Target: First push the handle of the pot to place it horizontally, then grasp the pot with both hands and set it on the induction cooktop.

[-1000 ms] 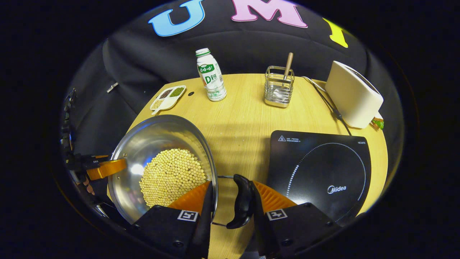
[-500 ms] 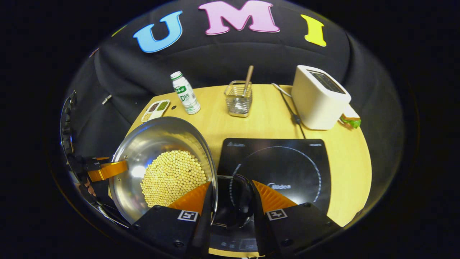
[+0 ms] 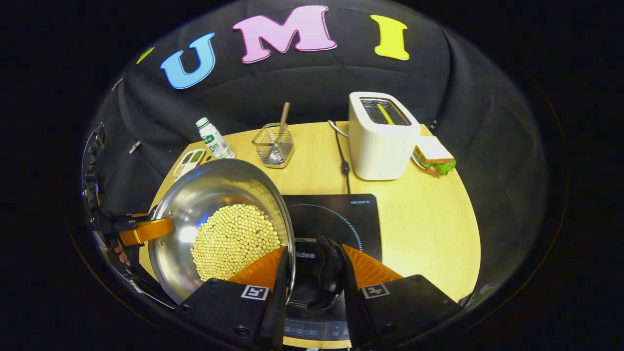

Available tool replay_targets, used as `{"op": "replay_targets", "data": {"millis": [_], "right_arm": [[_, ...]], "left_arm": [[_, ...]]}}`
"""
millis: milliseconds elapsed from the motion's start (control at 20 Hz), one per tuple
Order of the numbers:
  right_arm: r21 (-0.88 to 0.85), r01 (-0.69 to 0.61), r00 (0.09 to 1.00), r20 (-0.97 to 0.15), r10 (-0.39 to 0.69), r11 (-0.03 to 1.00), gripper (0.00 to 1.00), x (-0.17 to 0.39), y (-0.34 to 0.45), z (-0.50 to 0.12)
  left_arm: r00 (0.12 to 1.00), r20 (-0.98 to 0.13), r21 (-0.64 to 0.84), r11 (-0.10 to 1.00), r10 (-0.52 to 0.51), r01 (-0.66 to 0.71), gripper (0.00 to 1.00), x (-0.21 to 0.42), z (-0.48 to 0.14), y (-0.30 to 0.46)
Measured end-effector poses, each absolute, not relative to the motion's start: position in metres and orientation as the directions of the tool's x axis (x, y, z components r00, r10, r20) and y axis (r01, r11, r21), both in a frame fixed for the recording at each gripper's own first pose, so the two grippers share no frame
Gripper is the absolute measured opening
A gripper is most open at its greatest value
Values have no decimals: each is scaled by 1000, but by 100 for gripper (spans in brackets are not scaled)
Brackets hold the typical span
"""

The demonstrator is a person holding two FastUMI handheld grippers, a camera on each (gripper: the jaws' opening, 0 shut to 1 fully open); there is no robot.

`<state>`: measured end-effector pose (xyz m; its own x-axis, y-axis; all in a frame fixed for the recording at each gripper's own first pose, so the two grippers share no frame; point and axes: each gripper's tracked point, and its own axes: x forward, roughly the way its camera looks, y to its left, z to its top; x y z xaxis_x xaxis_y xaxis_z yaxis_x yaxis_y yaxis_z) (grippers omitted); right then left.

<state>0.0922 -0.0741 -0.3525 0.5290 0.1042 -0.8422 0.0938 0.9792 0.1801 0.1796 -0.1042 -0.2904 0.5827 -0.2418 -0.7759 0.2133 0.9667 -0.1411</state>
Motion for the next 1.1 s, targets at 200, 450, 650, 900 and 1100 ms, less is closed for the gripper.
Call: {"op": "replay_targets", "data": {"millis": [200, 450, 650, 900, 1100], "right_arm": [[167, 104, 516, -852, 90, 980, 54, 91, -115, -363], [177, 123, 492, -866, 95, 977, 53, 87, -146, -385], [194, 119, 483, -868, 114, 974, 53, 90, -159, -400], [210, 114, 472, -871, 133, 971, 54, 96, -158, -413], [214, 113, 478, -868, 136, 970, 54, 100, -159, -414]], "left_arm": [[563, -784, -156, 961, -261, 227, 54, 184, -302, -147], [543, -799, -150, 961, -257, 234, 54, 189, -317, -181], [541, -804, -141, 963, -246, 228, 54, 191, -325, -193], [539, -811, -126, 968, -227, 219, 54, 195, -330, -194], [538, -811, -133, 968, -229, 212, 54, 198, -332, -193]]}}
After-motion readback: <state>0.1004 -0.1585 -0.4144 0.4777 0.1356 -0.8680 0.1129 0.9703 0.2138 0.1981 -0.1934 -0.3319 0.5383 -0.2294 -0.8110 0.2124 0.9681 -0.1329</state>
